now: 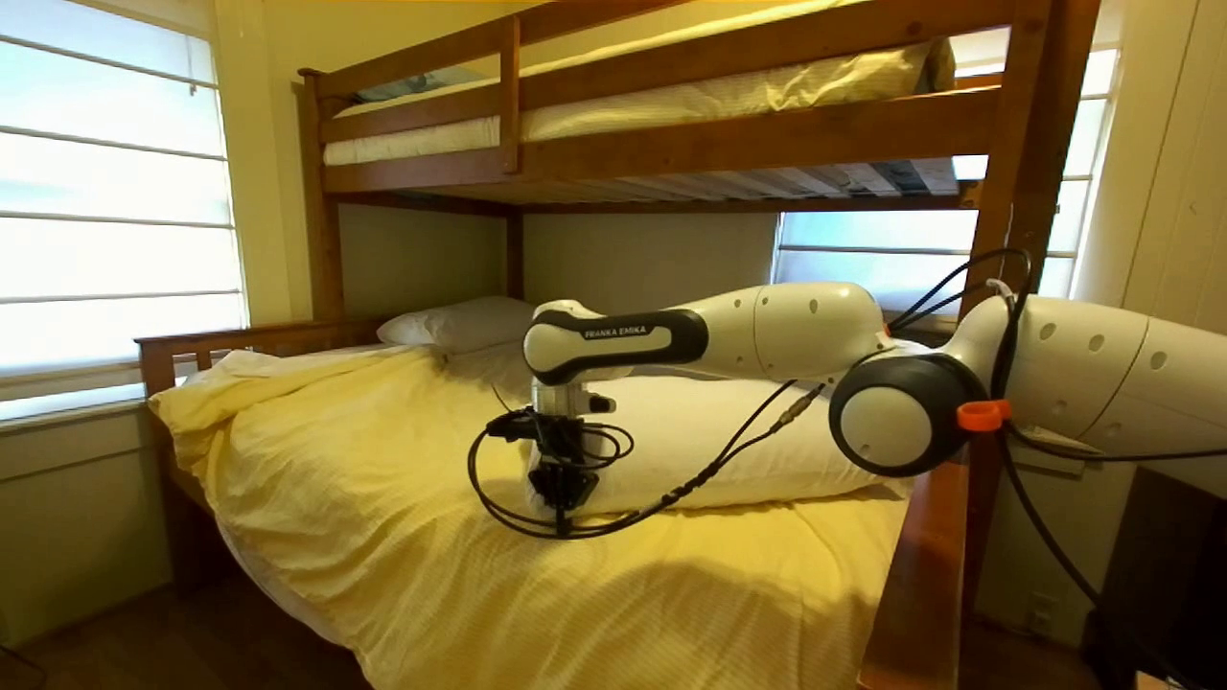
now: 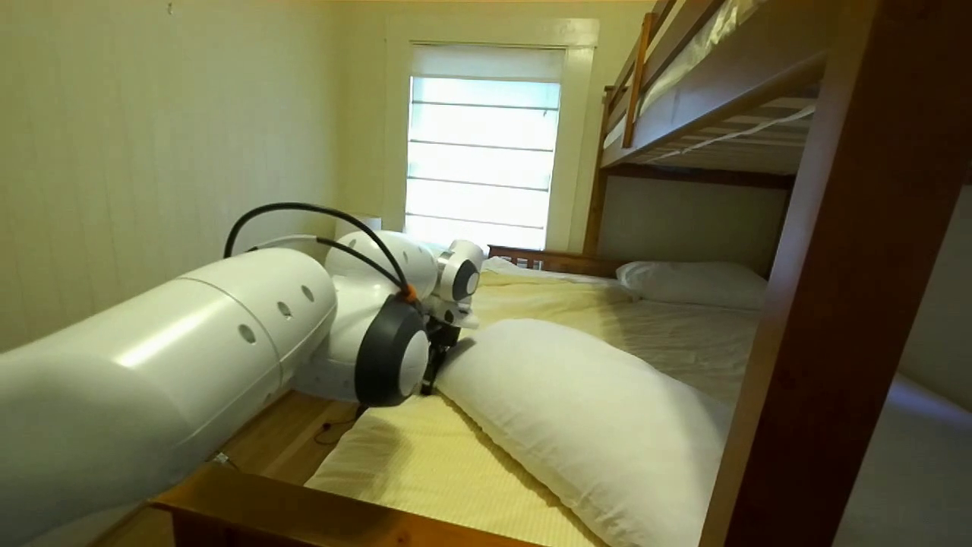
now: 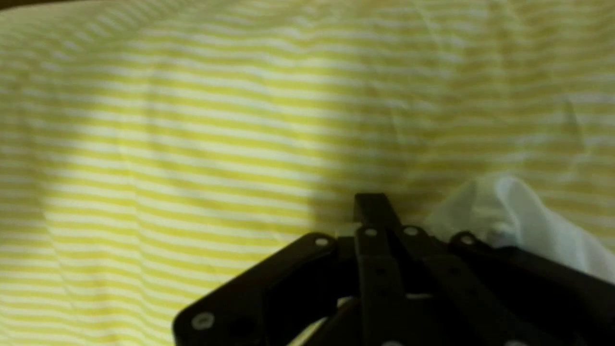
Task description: Move the pillow to the right
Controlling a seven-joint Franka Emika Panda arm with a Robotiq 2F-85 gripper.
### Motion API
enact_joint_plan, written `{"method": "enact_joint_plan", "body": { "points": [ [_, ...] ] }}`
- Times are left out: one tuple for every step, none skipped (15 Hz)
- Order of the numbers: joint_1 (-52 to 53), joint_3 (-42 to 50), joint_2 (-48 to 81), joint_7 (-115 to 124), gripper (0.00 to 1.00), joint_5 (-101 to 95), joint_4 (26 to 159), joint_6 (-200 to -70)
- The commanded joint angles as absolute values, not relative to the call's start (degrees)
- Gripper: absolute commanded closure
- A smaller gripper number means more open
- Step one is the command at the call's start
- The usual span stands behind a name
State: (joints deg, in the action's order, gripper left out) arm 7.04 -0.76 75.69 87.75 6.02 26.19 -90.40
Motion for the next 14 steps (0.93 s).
{"method": "enact_joint_plan", "body": {
  "points": [
    [8.6, 4.0, 76.8, 86.1, 1.00, 0.0, 24.4, -91.2],
    [8.7, 5.0, 75.8, 85.9, 1.00, -1.3, 25.5, -91.6],
    [8.8, 6.1, 75.1, 85.8, 1.00, -2.6, 26.0, -92.2],
    [8.7, 7.1, 74.7, 85.9, 1.00, -3.8, 25.9, -92.5],
    [8.6, 8.1, 74.5, 86.1, 1.00, -4.8, 25.9, -93.4],
    [8.3, 9.0, 74.1, 86.0, 1.00, -5.8, 25.9, -93.8],
    [7.6, 9.6, 73.7, 86.0, 1.00, -6.3, 25.9, -94.6],
    [7.0, 10.3, 73.4, 86.0, 1.00, -6.8, 25.9, -95.4],
    [6.2, 10.7, 72.9, 85.9, 1.00, -7.0, 25.8, -96.3],
    [5.4, 10.9, 72.6, 85.8, 1.00, -7.0, 25.8, -97.0],
    [4.3, 11.3, 72.3, 85.4, 1.00, -7.0, 25.8, -97.7],
    [3.3, 11.4, 71.9, 85.2, 1.00, -6.8, 25.8, -98.4],
    [2.3, 11.6, 71.6, 84.9, 1.00, -6.7, 25.8, -99.0],
    [0.9, 11.6, 71.2, 84.4, 1.00, -6.5, 25.8, -99.9]
  ]
}}
